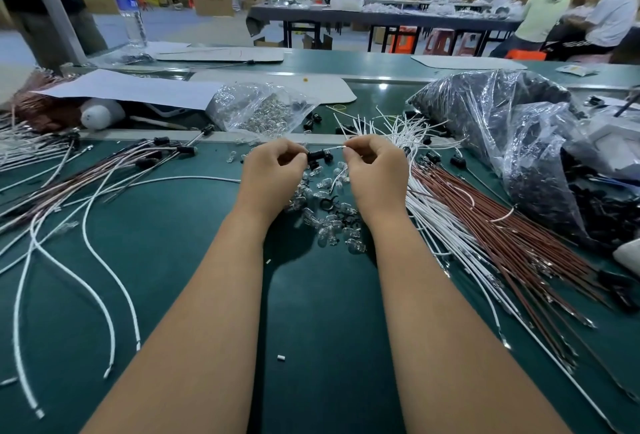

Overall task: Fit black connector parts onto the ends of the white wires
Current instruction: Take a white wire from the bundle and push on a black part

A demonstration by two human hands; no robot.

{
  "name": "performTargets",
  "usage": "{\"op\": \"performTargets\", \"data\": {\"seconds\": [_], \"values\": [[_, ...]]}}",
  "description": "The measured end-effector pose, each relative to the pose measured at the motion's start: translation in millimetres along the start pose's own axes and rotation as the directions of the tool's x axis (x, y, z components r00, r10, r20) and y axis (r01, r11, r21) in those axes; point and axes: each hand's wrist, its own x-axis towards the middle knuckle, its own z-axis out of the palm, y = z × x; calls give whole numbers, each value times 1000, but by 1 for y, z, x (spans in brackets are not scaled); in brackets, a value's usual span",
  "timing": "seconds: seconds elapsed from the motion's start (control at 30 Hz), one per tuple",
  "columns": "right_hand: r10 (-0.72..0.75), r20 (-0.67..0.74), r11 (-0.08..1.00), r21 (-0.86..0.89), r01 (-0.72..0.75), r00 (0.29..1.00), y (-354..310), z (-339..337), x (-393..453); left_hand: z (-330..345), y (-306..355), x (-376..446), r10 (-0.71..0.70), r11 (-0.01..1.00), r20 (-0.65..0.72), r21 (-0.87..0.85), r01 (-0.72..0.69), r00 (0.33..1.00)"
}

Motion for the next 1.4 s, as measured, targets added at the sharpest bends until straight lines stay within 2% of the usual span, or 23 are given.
{"op": "performTargets", "data": {"seconds": [0.33, 0.47, 0.6, 0.77, 1.1, 1.27, 1.4], "values": [[141, 40, 937, 318, -146, 989, -3, -1, 1, -2, 2, -3, 60, 995, -39, -75, -63, 997], [105, 41, 949, 293, -112, 994, -4, 0, 0, -2, 5, -3, 77, 991, -63, -102, -83, 995], [84, 66, 959, 266, -99, 994, -4, 2, -1, -1, 8, -6, 88, 988, -25, -122, -90, 996], [67, 81, 964, 254, -85, 995, -4, 3, -2, -2, 12, -9, 37, 983, -7, -177, -38, 999], [67, 175, 933, 337, -123, 982, -7, 1, -3, -6, 17, -8, -28, 971, 15, -238, 30, 1000], [123, 215, 896, 395, -201, 969, -9, 2, -4, -6, 18, -10, -37, 967, 12, -251, 39, 999], [105, 235, 917, 353, -186, 966, -9, 4, -6, -5, 17, -10, -35, 968, 29, -246, 41, 999]]}}
